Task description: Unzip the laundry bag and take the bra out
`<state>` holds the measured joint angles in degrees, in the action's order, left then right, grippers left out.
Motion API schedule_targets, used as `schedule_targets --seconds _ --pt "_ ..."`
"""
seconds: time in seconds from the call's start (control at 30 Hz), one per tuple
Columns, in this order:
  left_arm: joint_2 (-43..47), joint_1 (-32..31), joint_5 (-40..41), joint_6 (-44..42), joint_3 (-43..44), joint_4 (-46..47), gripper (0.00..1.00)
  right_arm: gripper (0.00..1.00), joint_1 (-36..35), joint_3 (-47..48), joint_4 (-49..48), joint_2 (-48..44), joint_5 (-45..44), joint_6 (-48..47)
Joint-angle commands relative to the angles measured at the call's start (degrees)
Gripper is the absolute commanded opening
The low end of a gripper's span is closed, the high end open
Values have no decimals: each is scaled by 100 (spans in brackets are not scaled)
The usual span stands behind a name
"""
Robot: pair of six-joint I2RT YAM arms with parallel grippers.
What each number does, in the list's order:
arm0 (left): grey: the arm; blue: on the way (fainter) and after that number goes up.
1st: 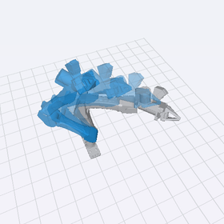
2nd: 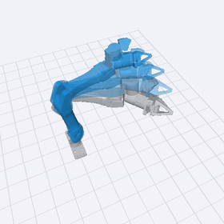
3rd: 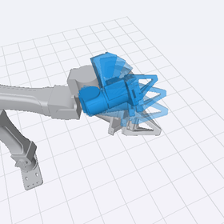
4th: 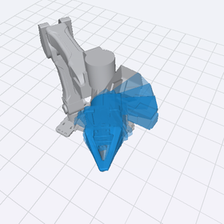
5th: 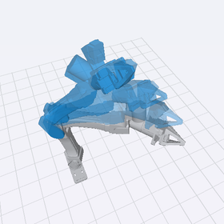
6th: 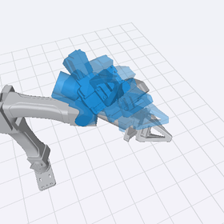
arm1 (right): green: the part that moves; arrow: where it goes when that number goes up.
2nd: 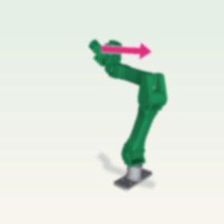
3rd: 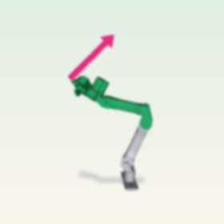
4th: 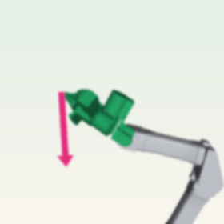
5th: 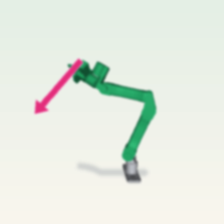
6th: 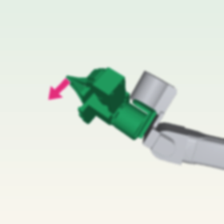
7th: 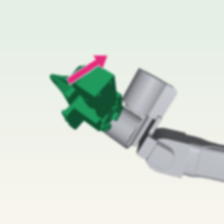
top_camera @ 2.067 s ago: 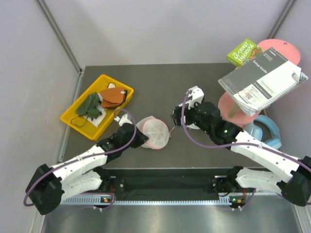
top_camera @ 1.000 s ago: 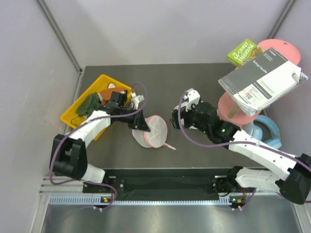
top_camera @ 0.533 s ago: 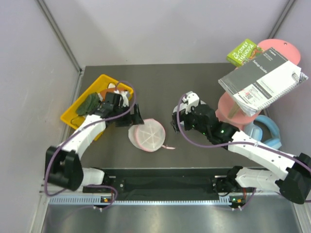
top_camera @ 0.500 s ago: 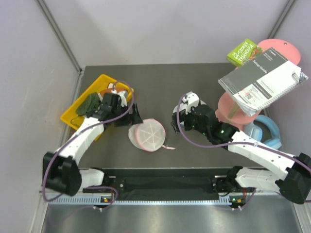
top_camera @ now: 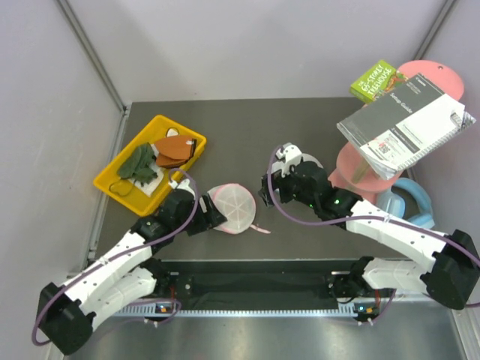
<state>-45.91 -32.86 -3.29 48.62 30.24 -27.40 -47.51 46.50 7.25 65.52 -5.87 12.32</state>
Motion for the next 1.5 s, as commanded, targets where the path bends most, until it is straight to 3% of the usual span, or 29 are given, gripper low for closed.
schedule_targets --seconds 0.0,0.43,0.57,0.6,0.73,0.77,1.1,1.47 --pt "-40 -405 285 938 -264 806 78 100 -75 114 -382 23 165 113" --pt "-744 -484 417 1062 -615 1650 71 100 -75 -18 -285 -188 95 139" --pt "-849 -502 364 1106 -677 1869 51 100 -66 -10 -268 -180 77 148" --pt "-841 -502 364 1141 -686 1904 36 100 -66 -9 -268 -180 86 140" --pt "-744 -511 390 1141 -590 2010 5 100 -75 -53 -303 -144 103 104" --pt "-692 -502 417 1123 -537 1975 1 100 -83 -53 -294 -136 103 96" --pt "-480 -309 373 1377 184 2045 0 93 -768 -115 -478 163 472 -212" --pt "56 122 -383 1914 0 2414 0 64 -1094 -774 -1629 400 824 139"
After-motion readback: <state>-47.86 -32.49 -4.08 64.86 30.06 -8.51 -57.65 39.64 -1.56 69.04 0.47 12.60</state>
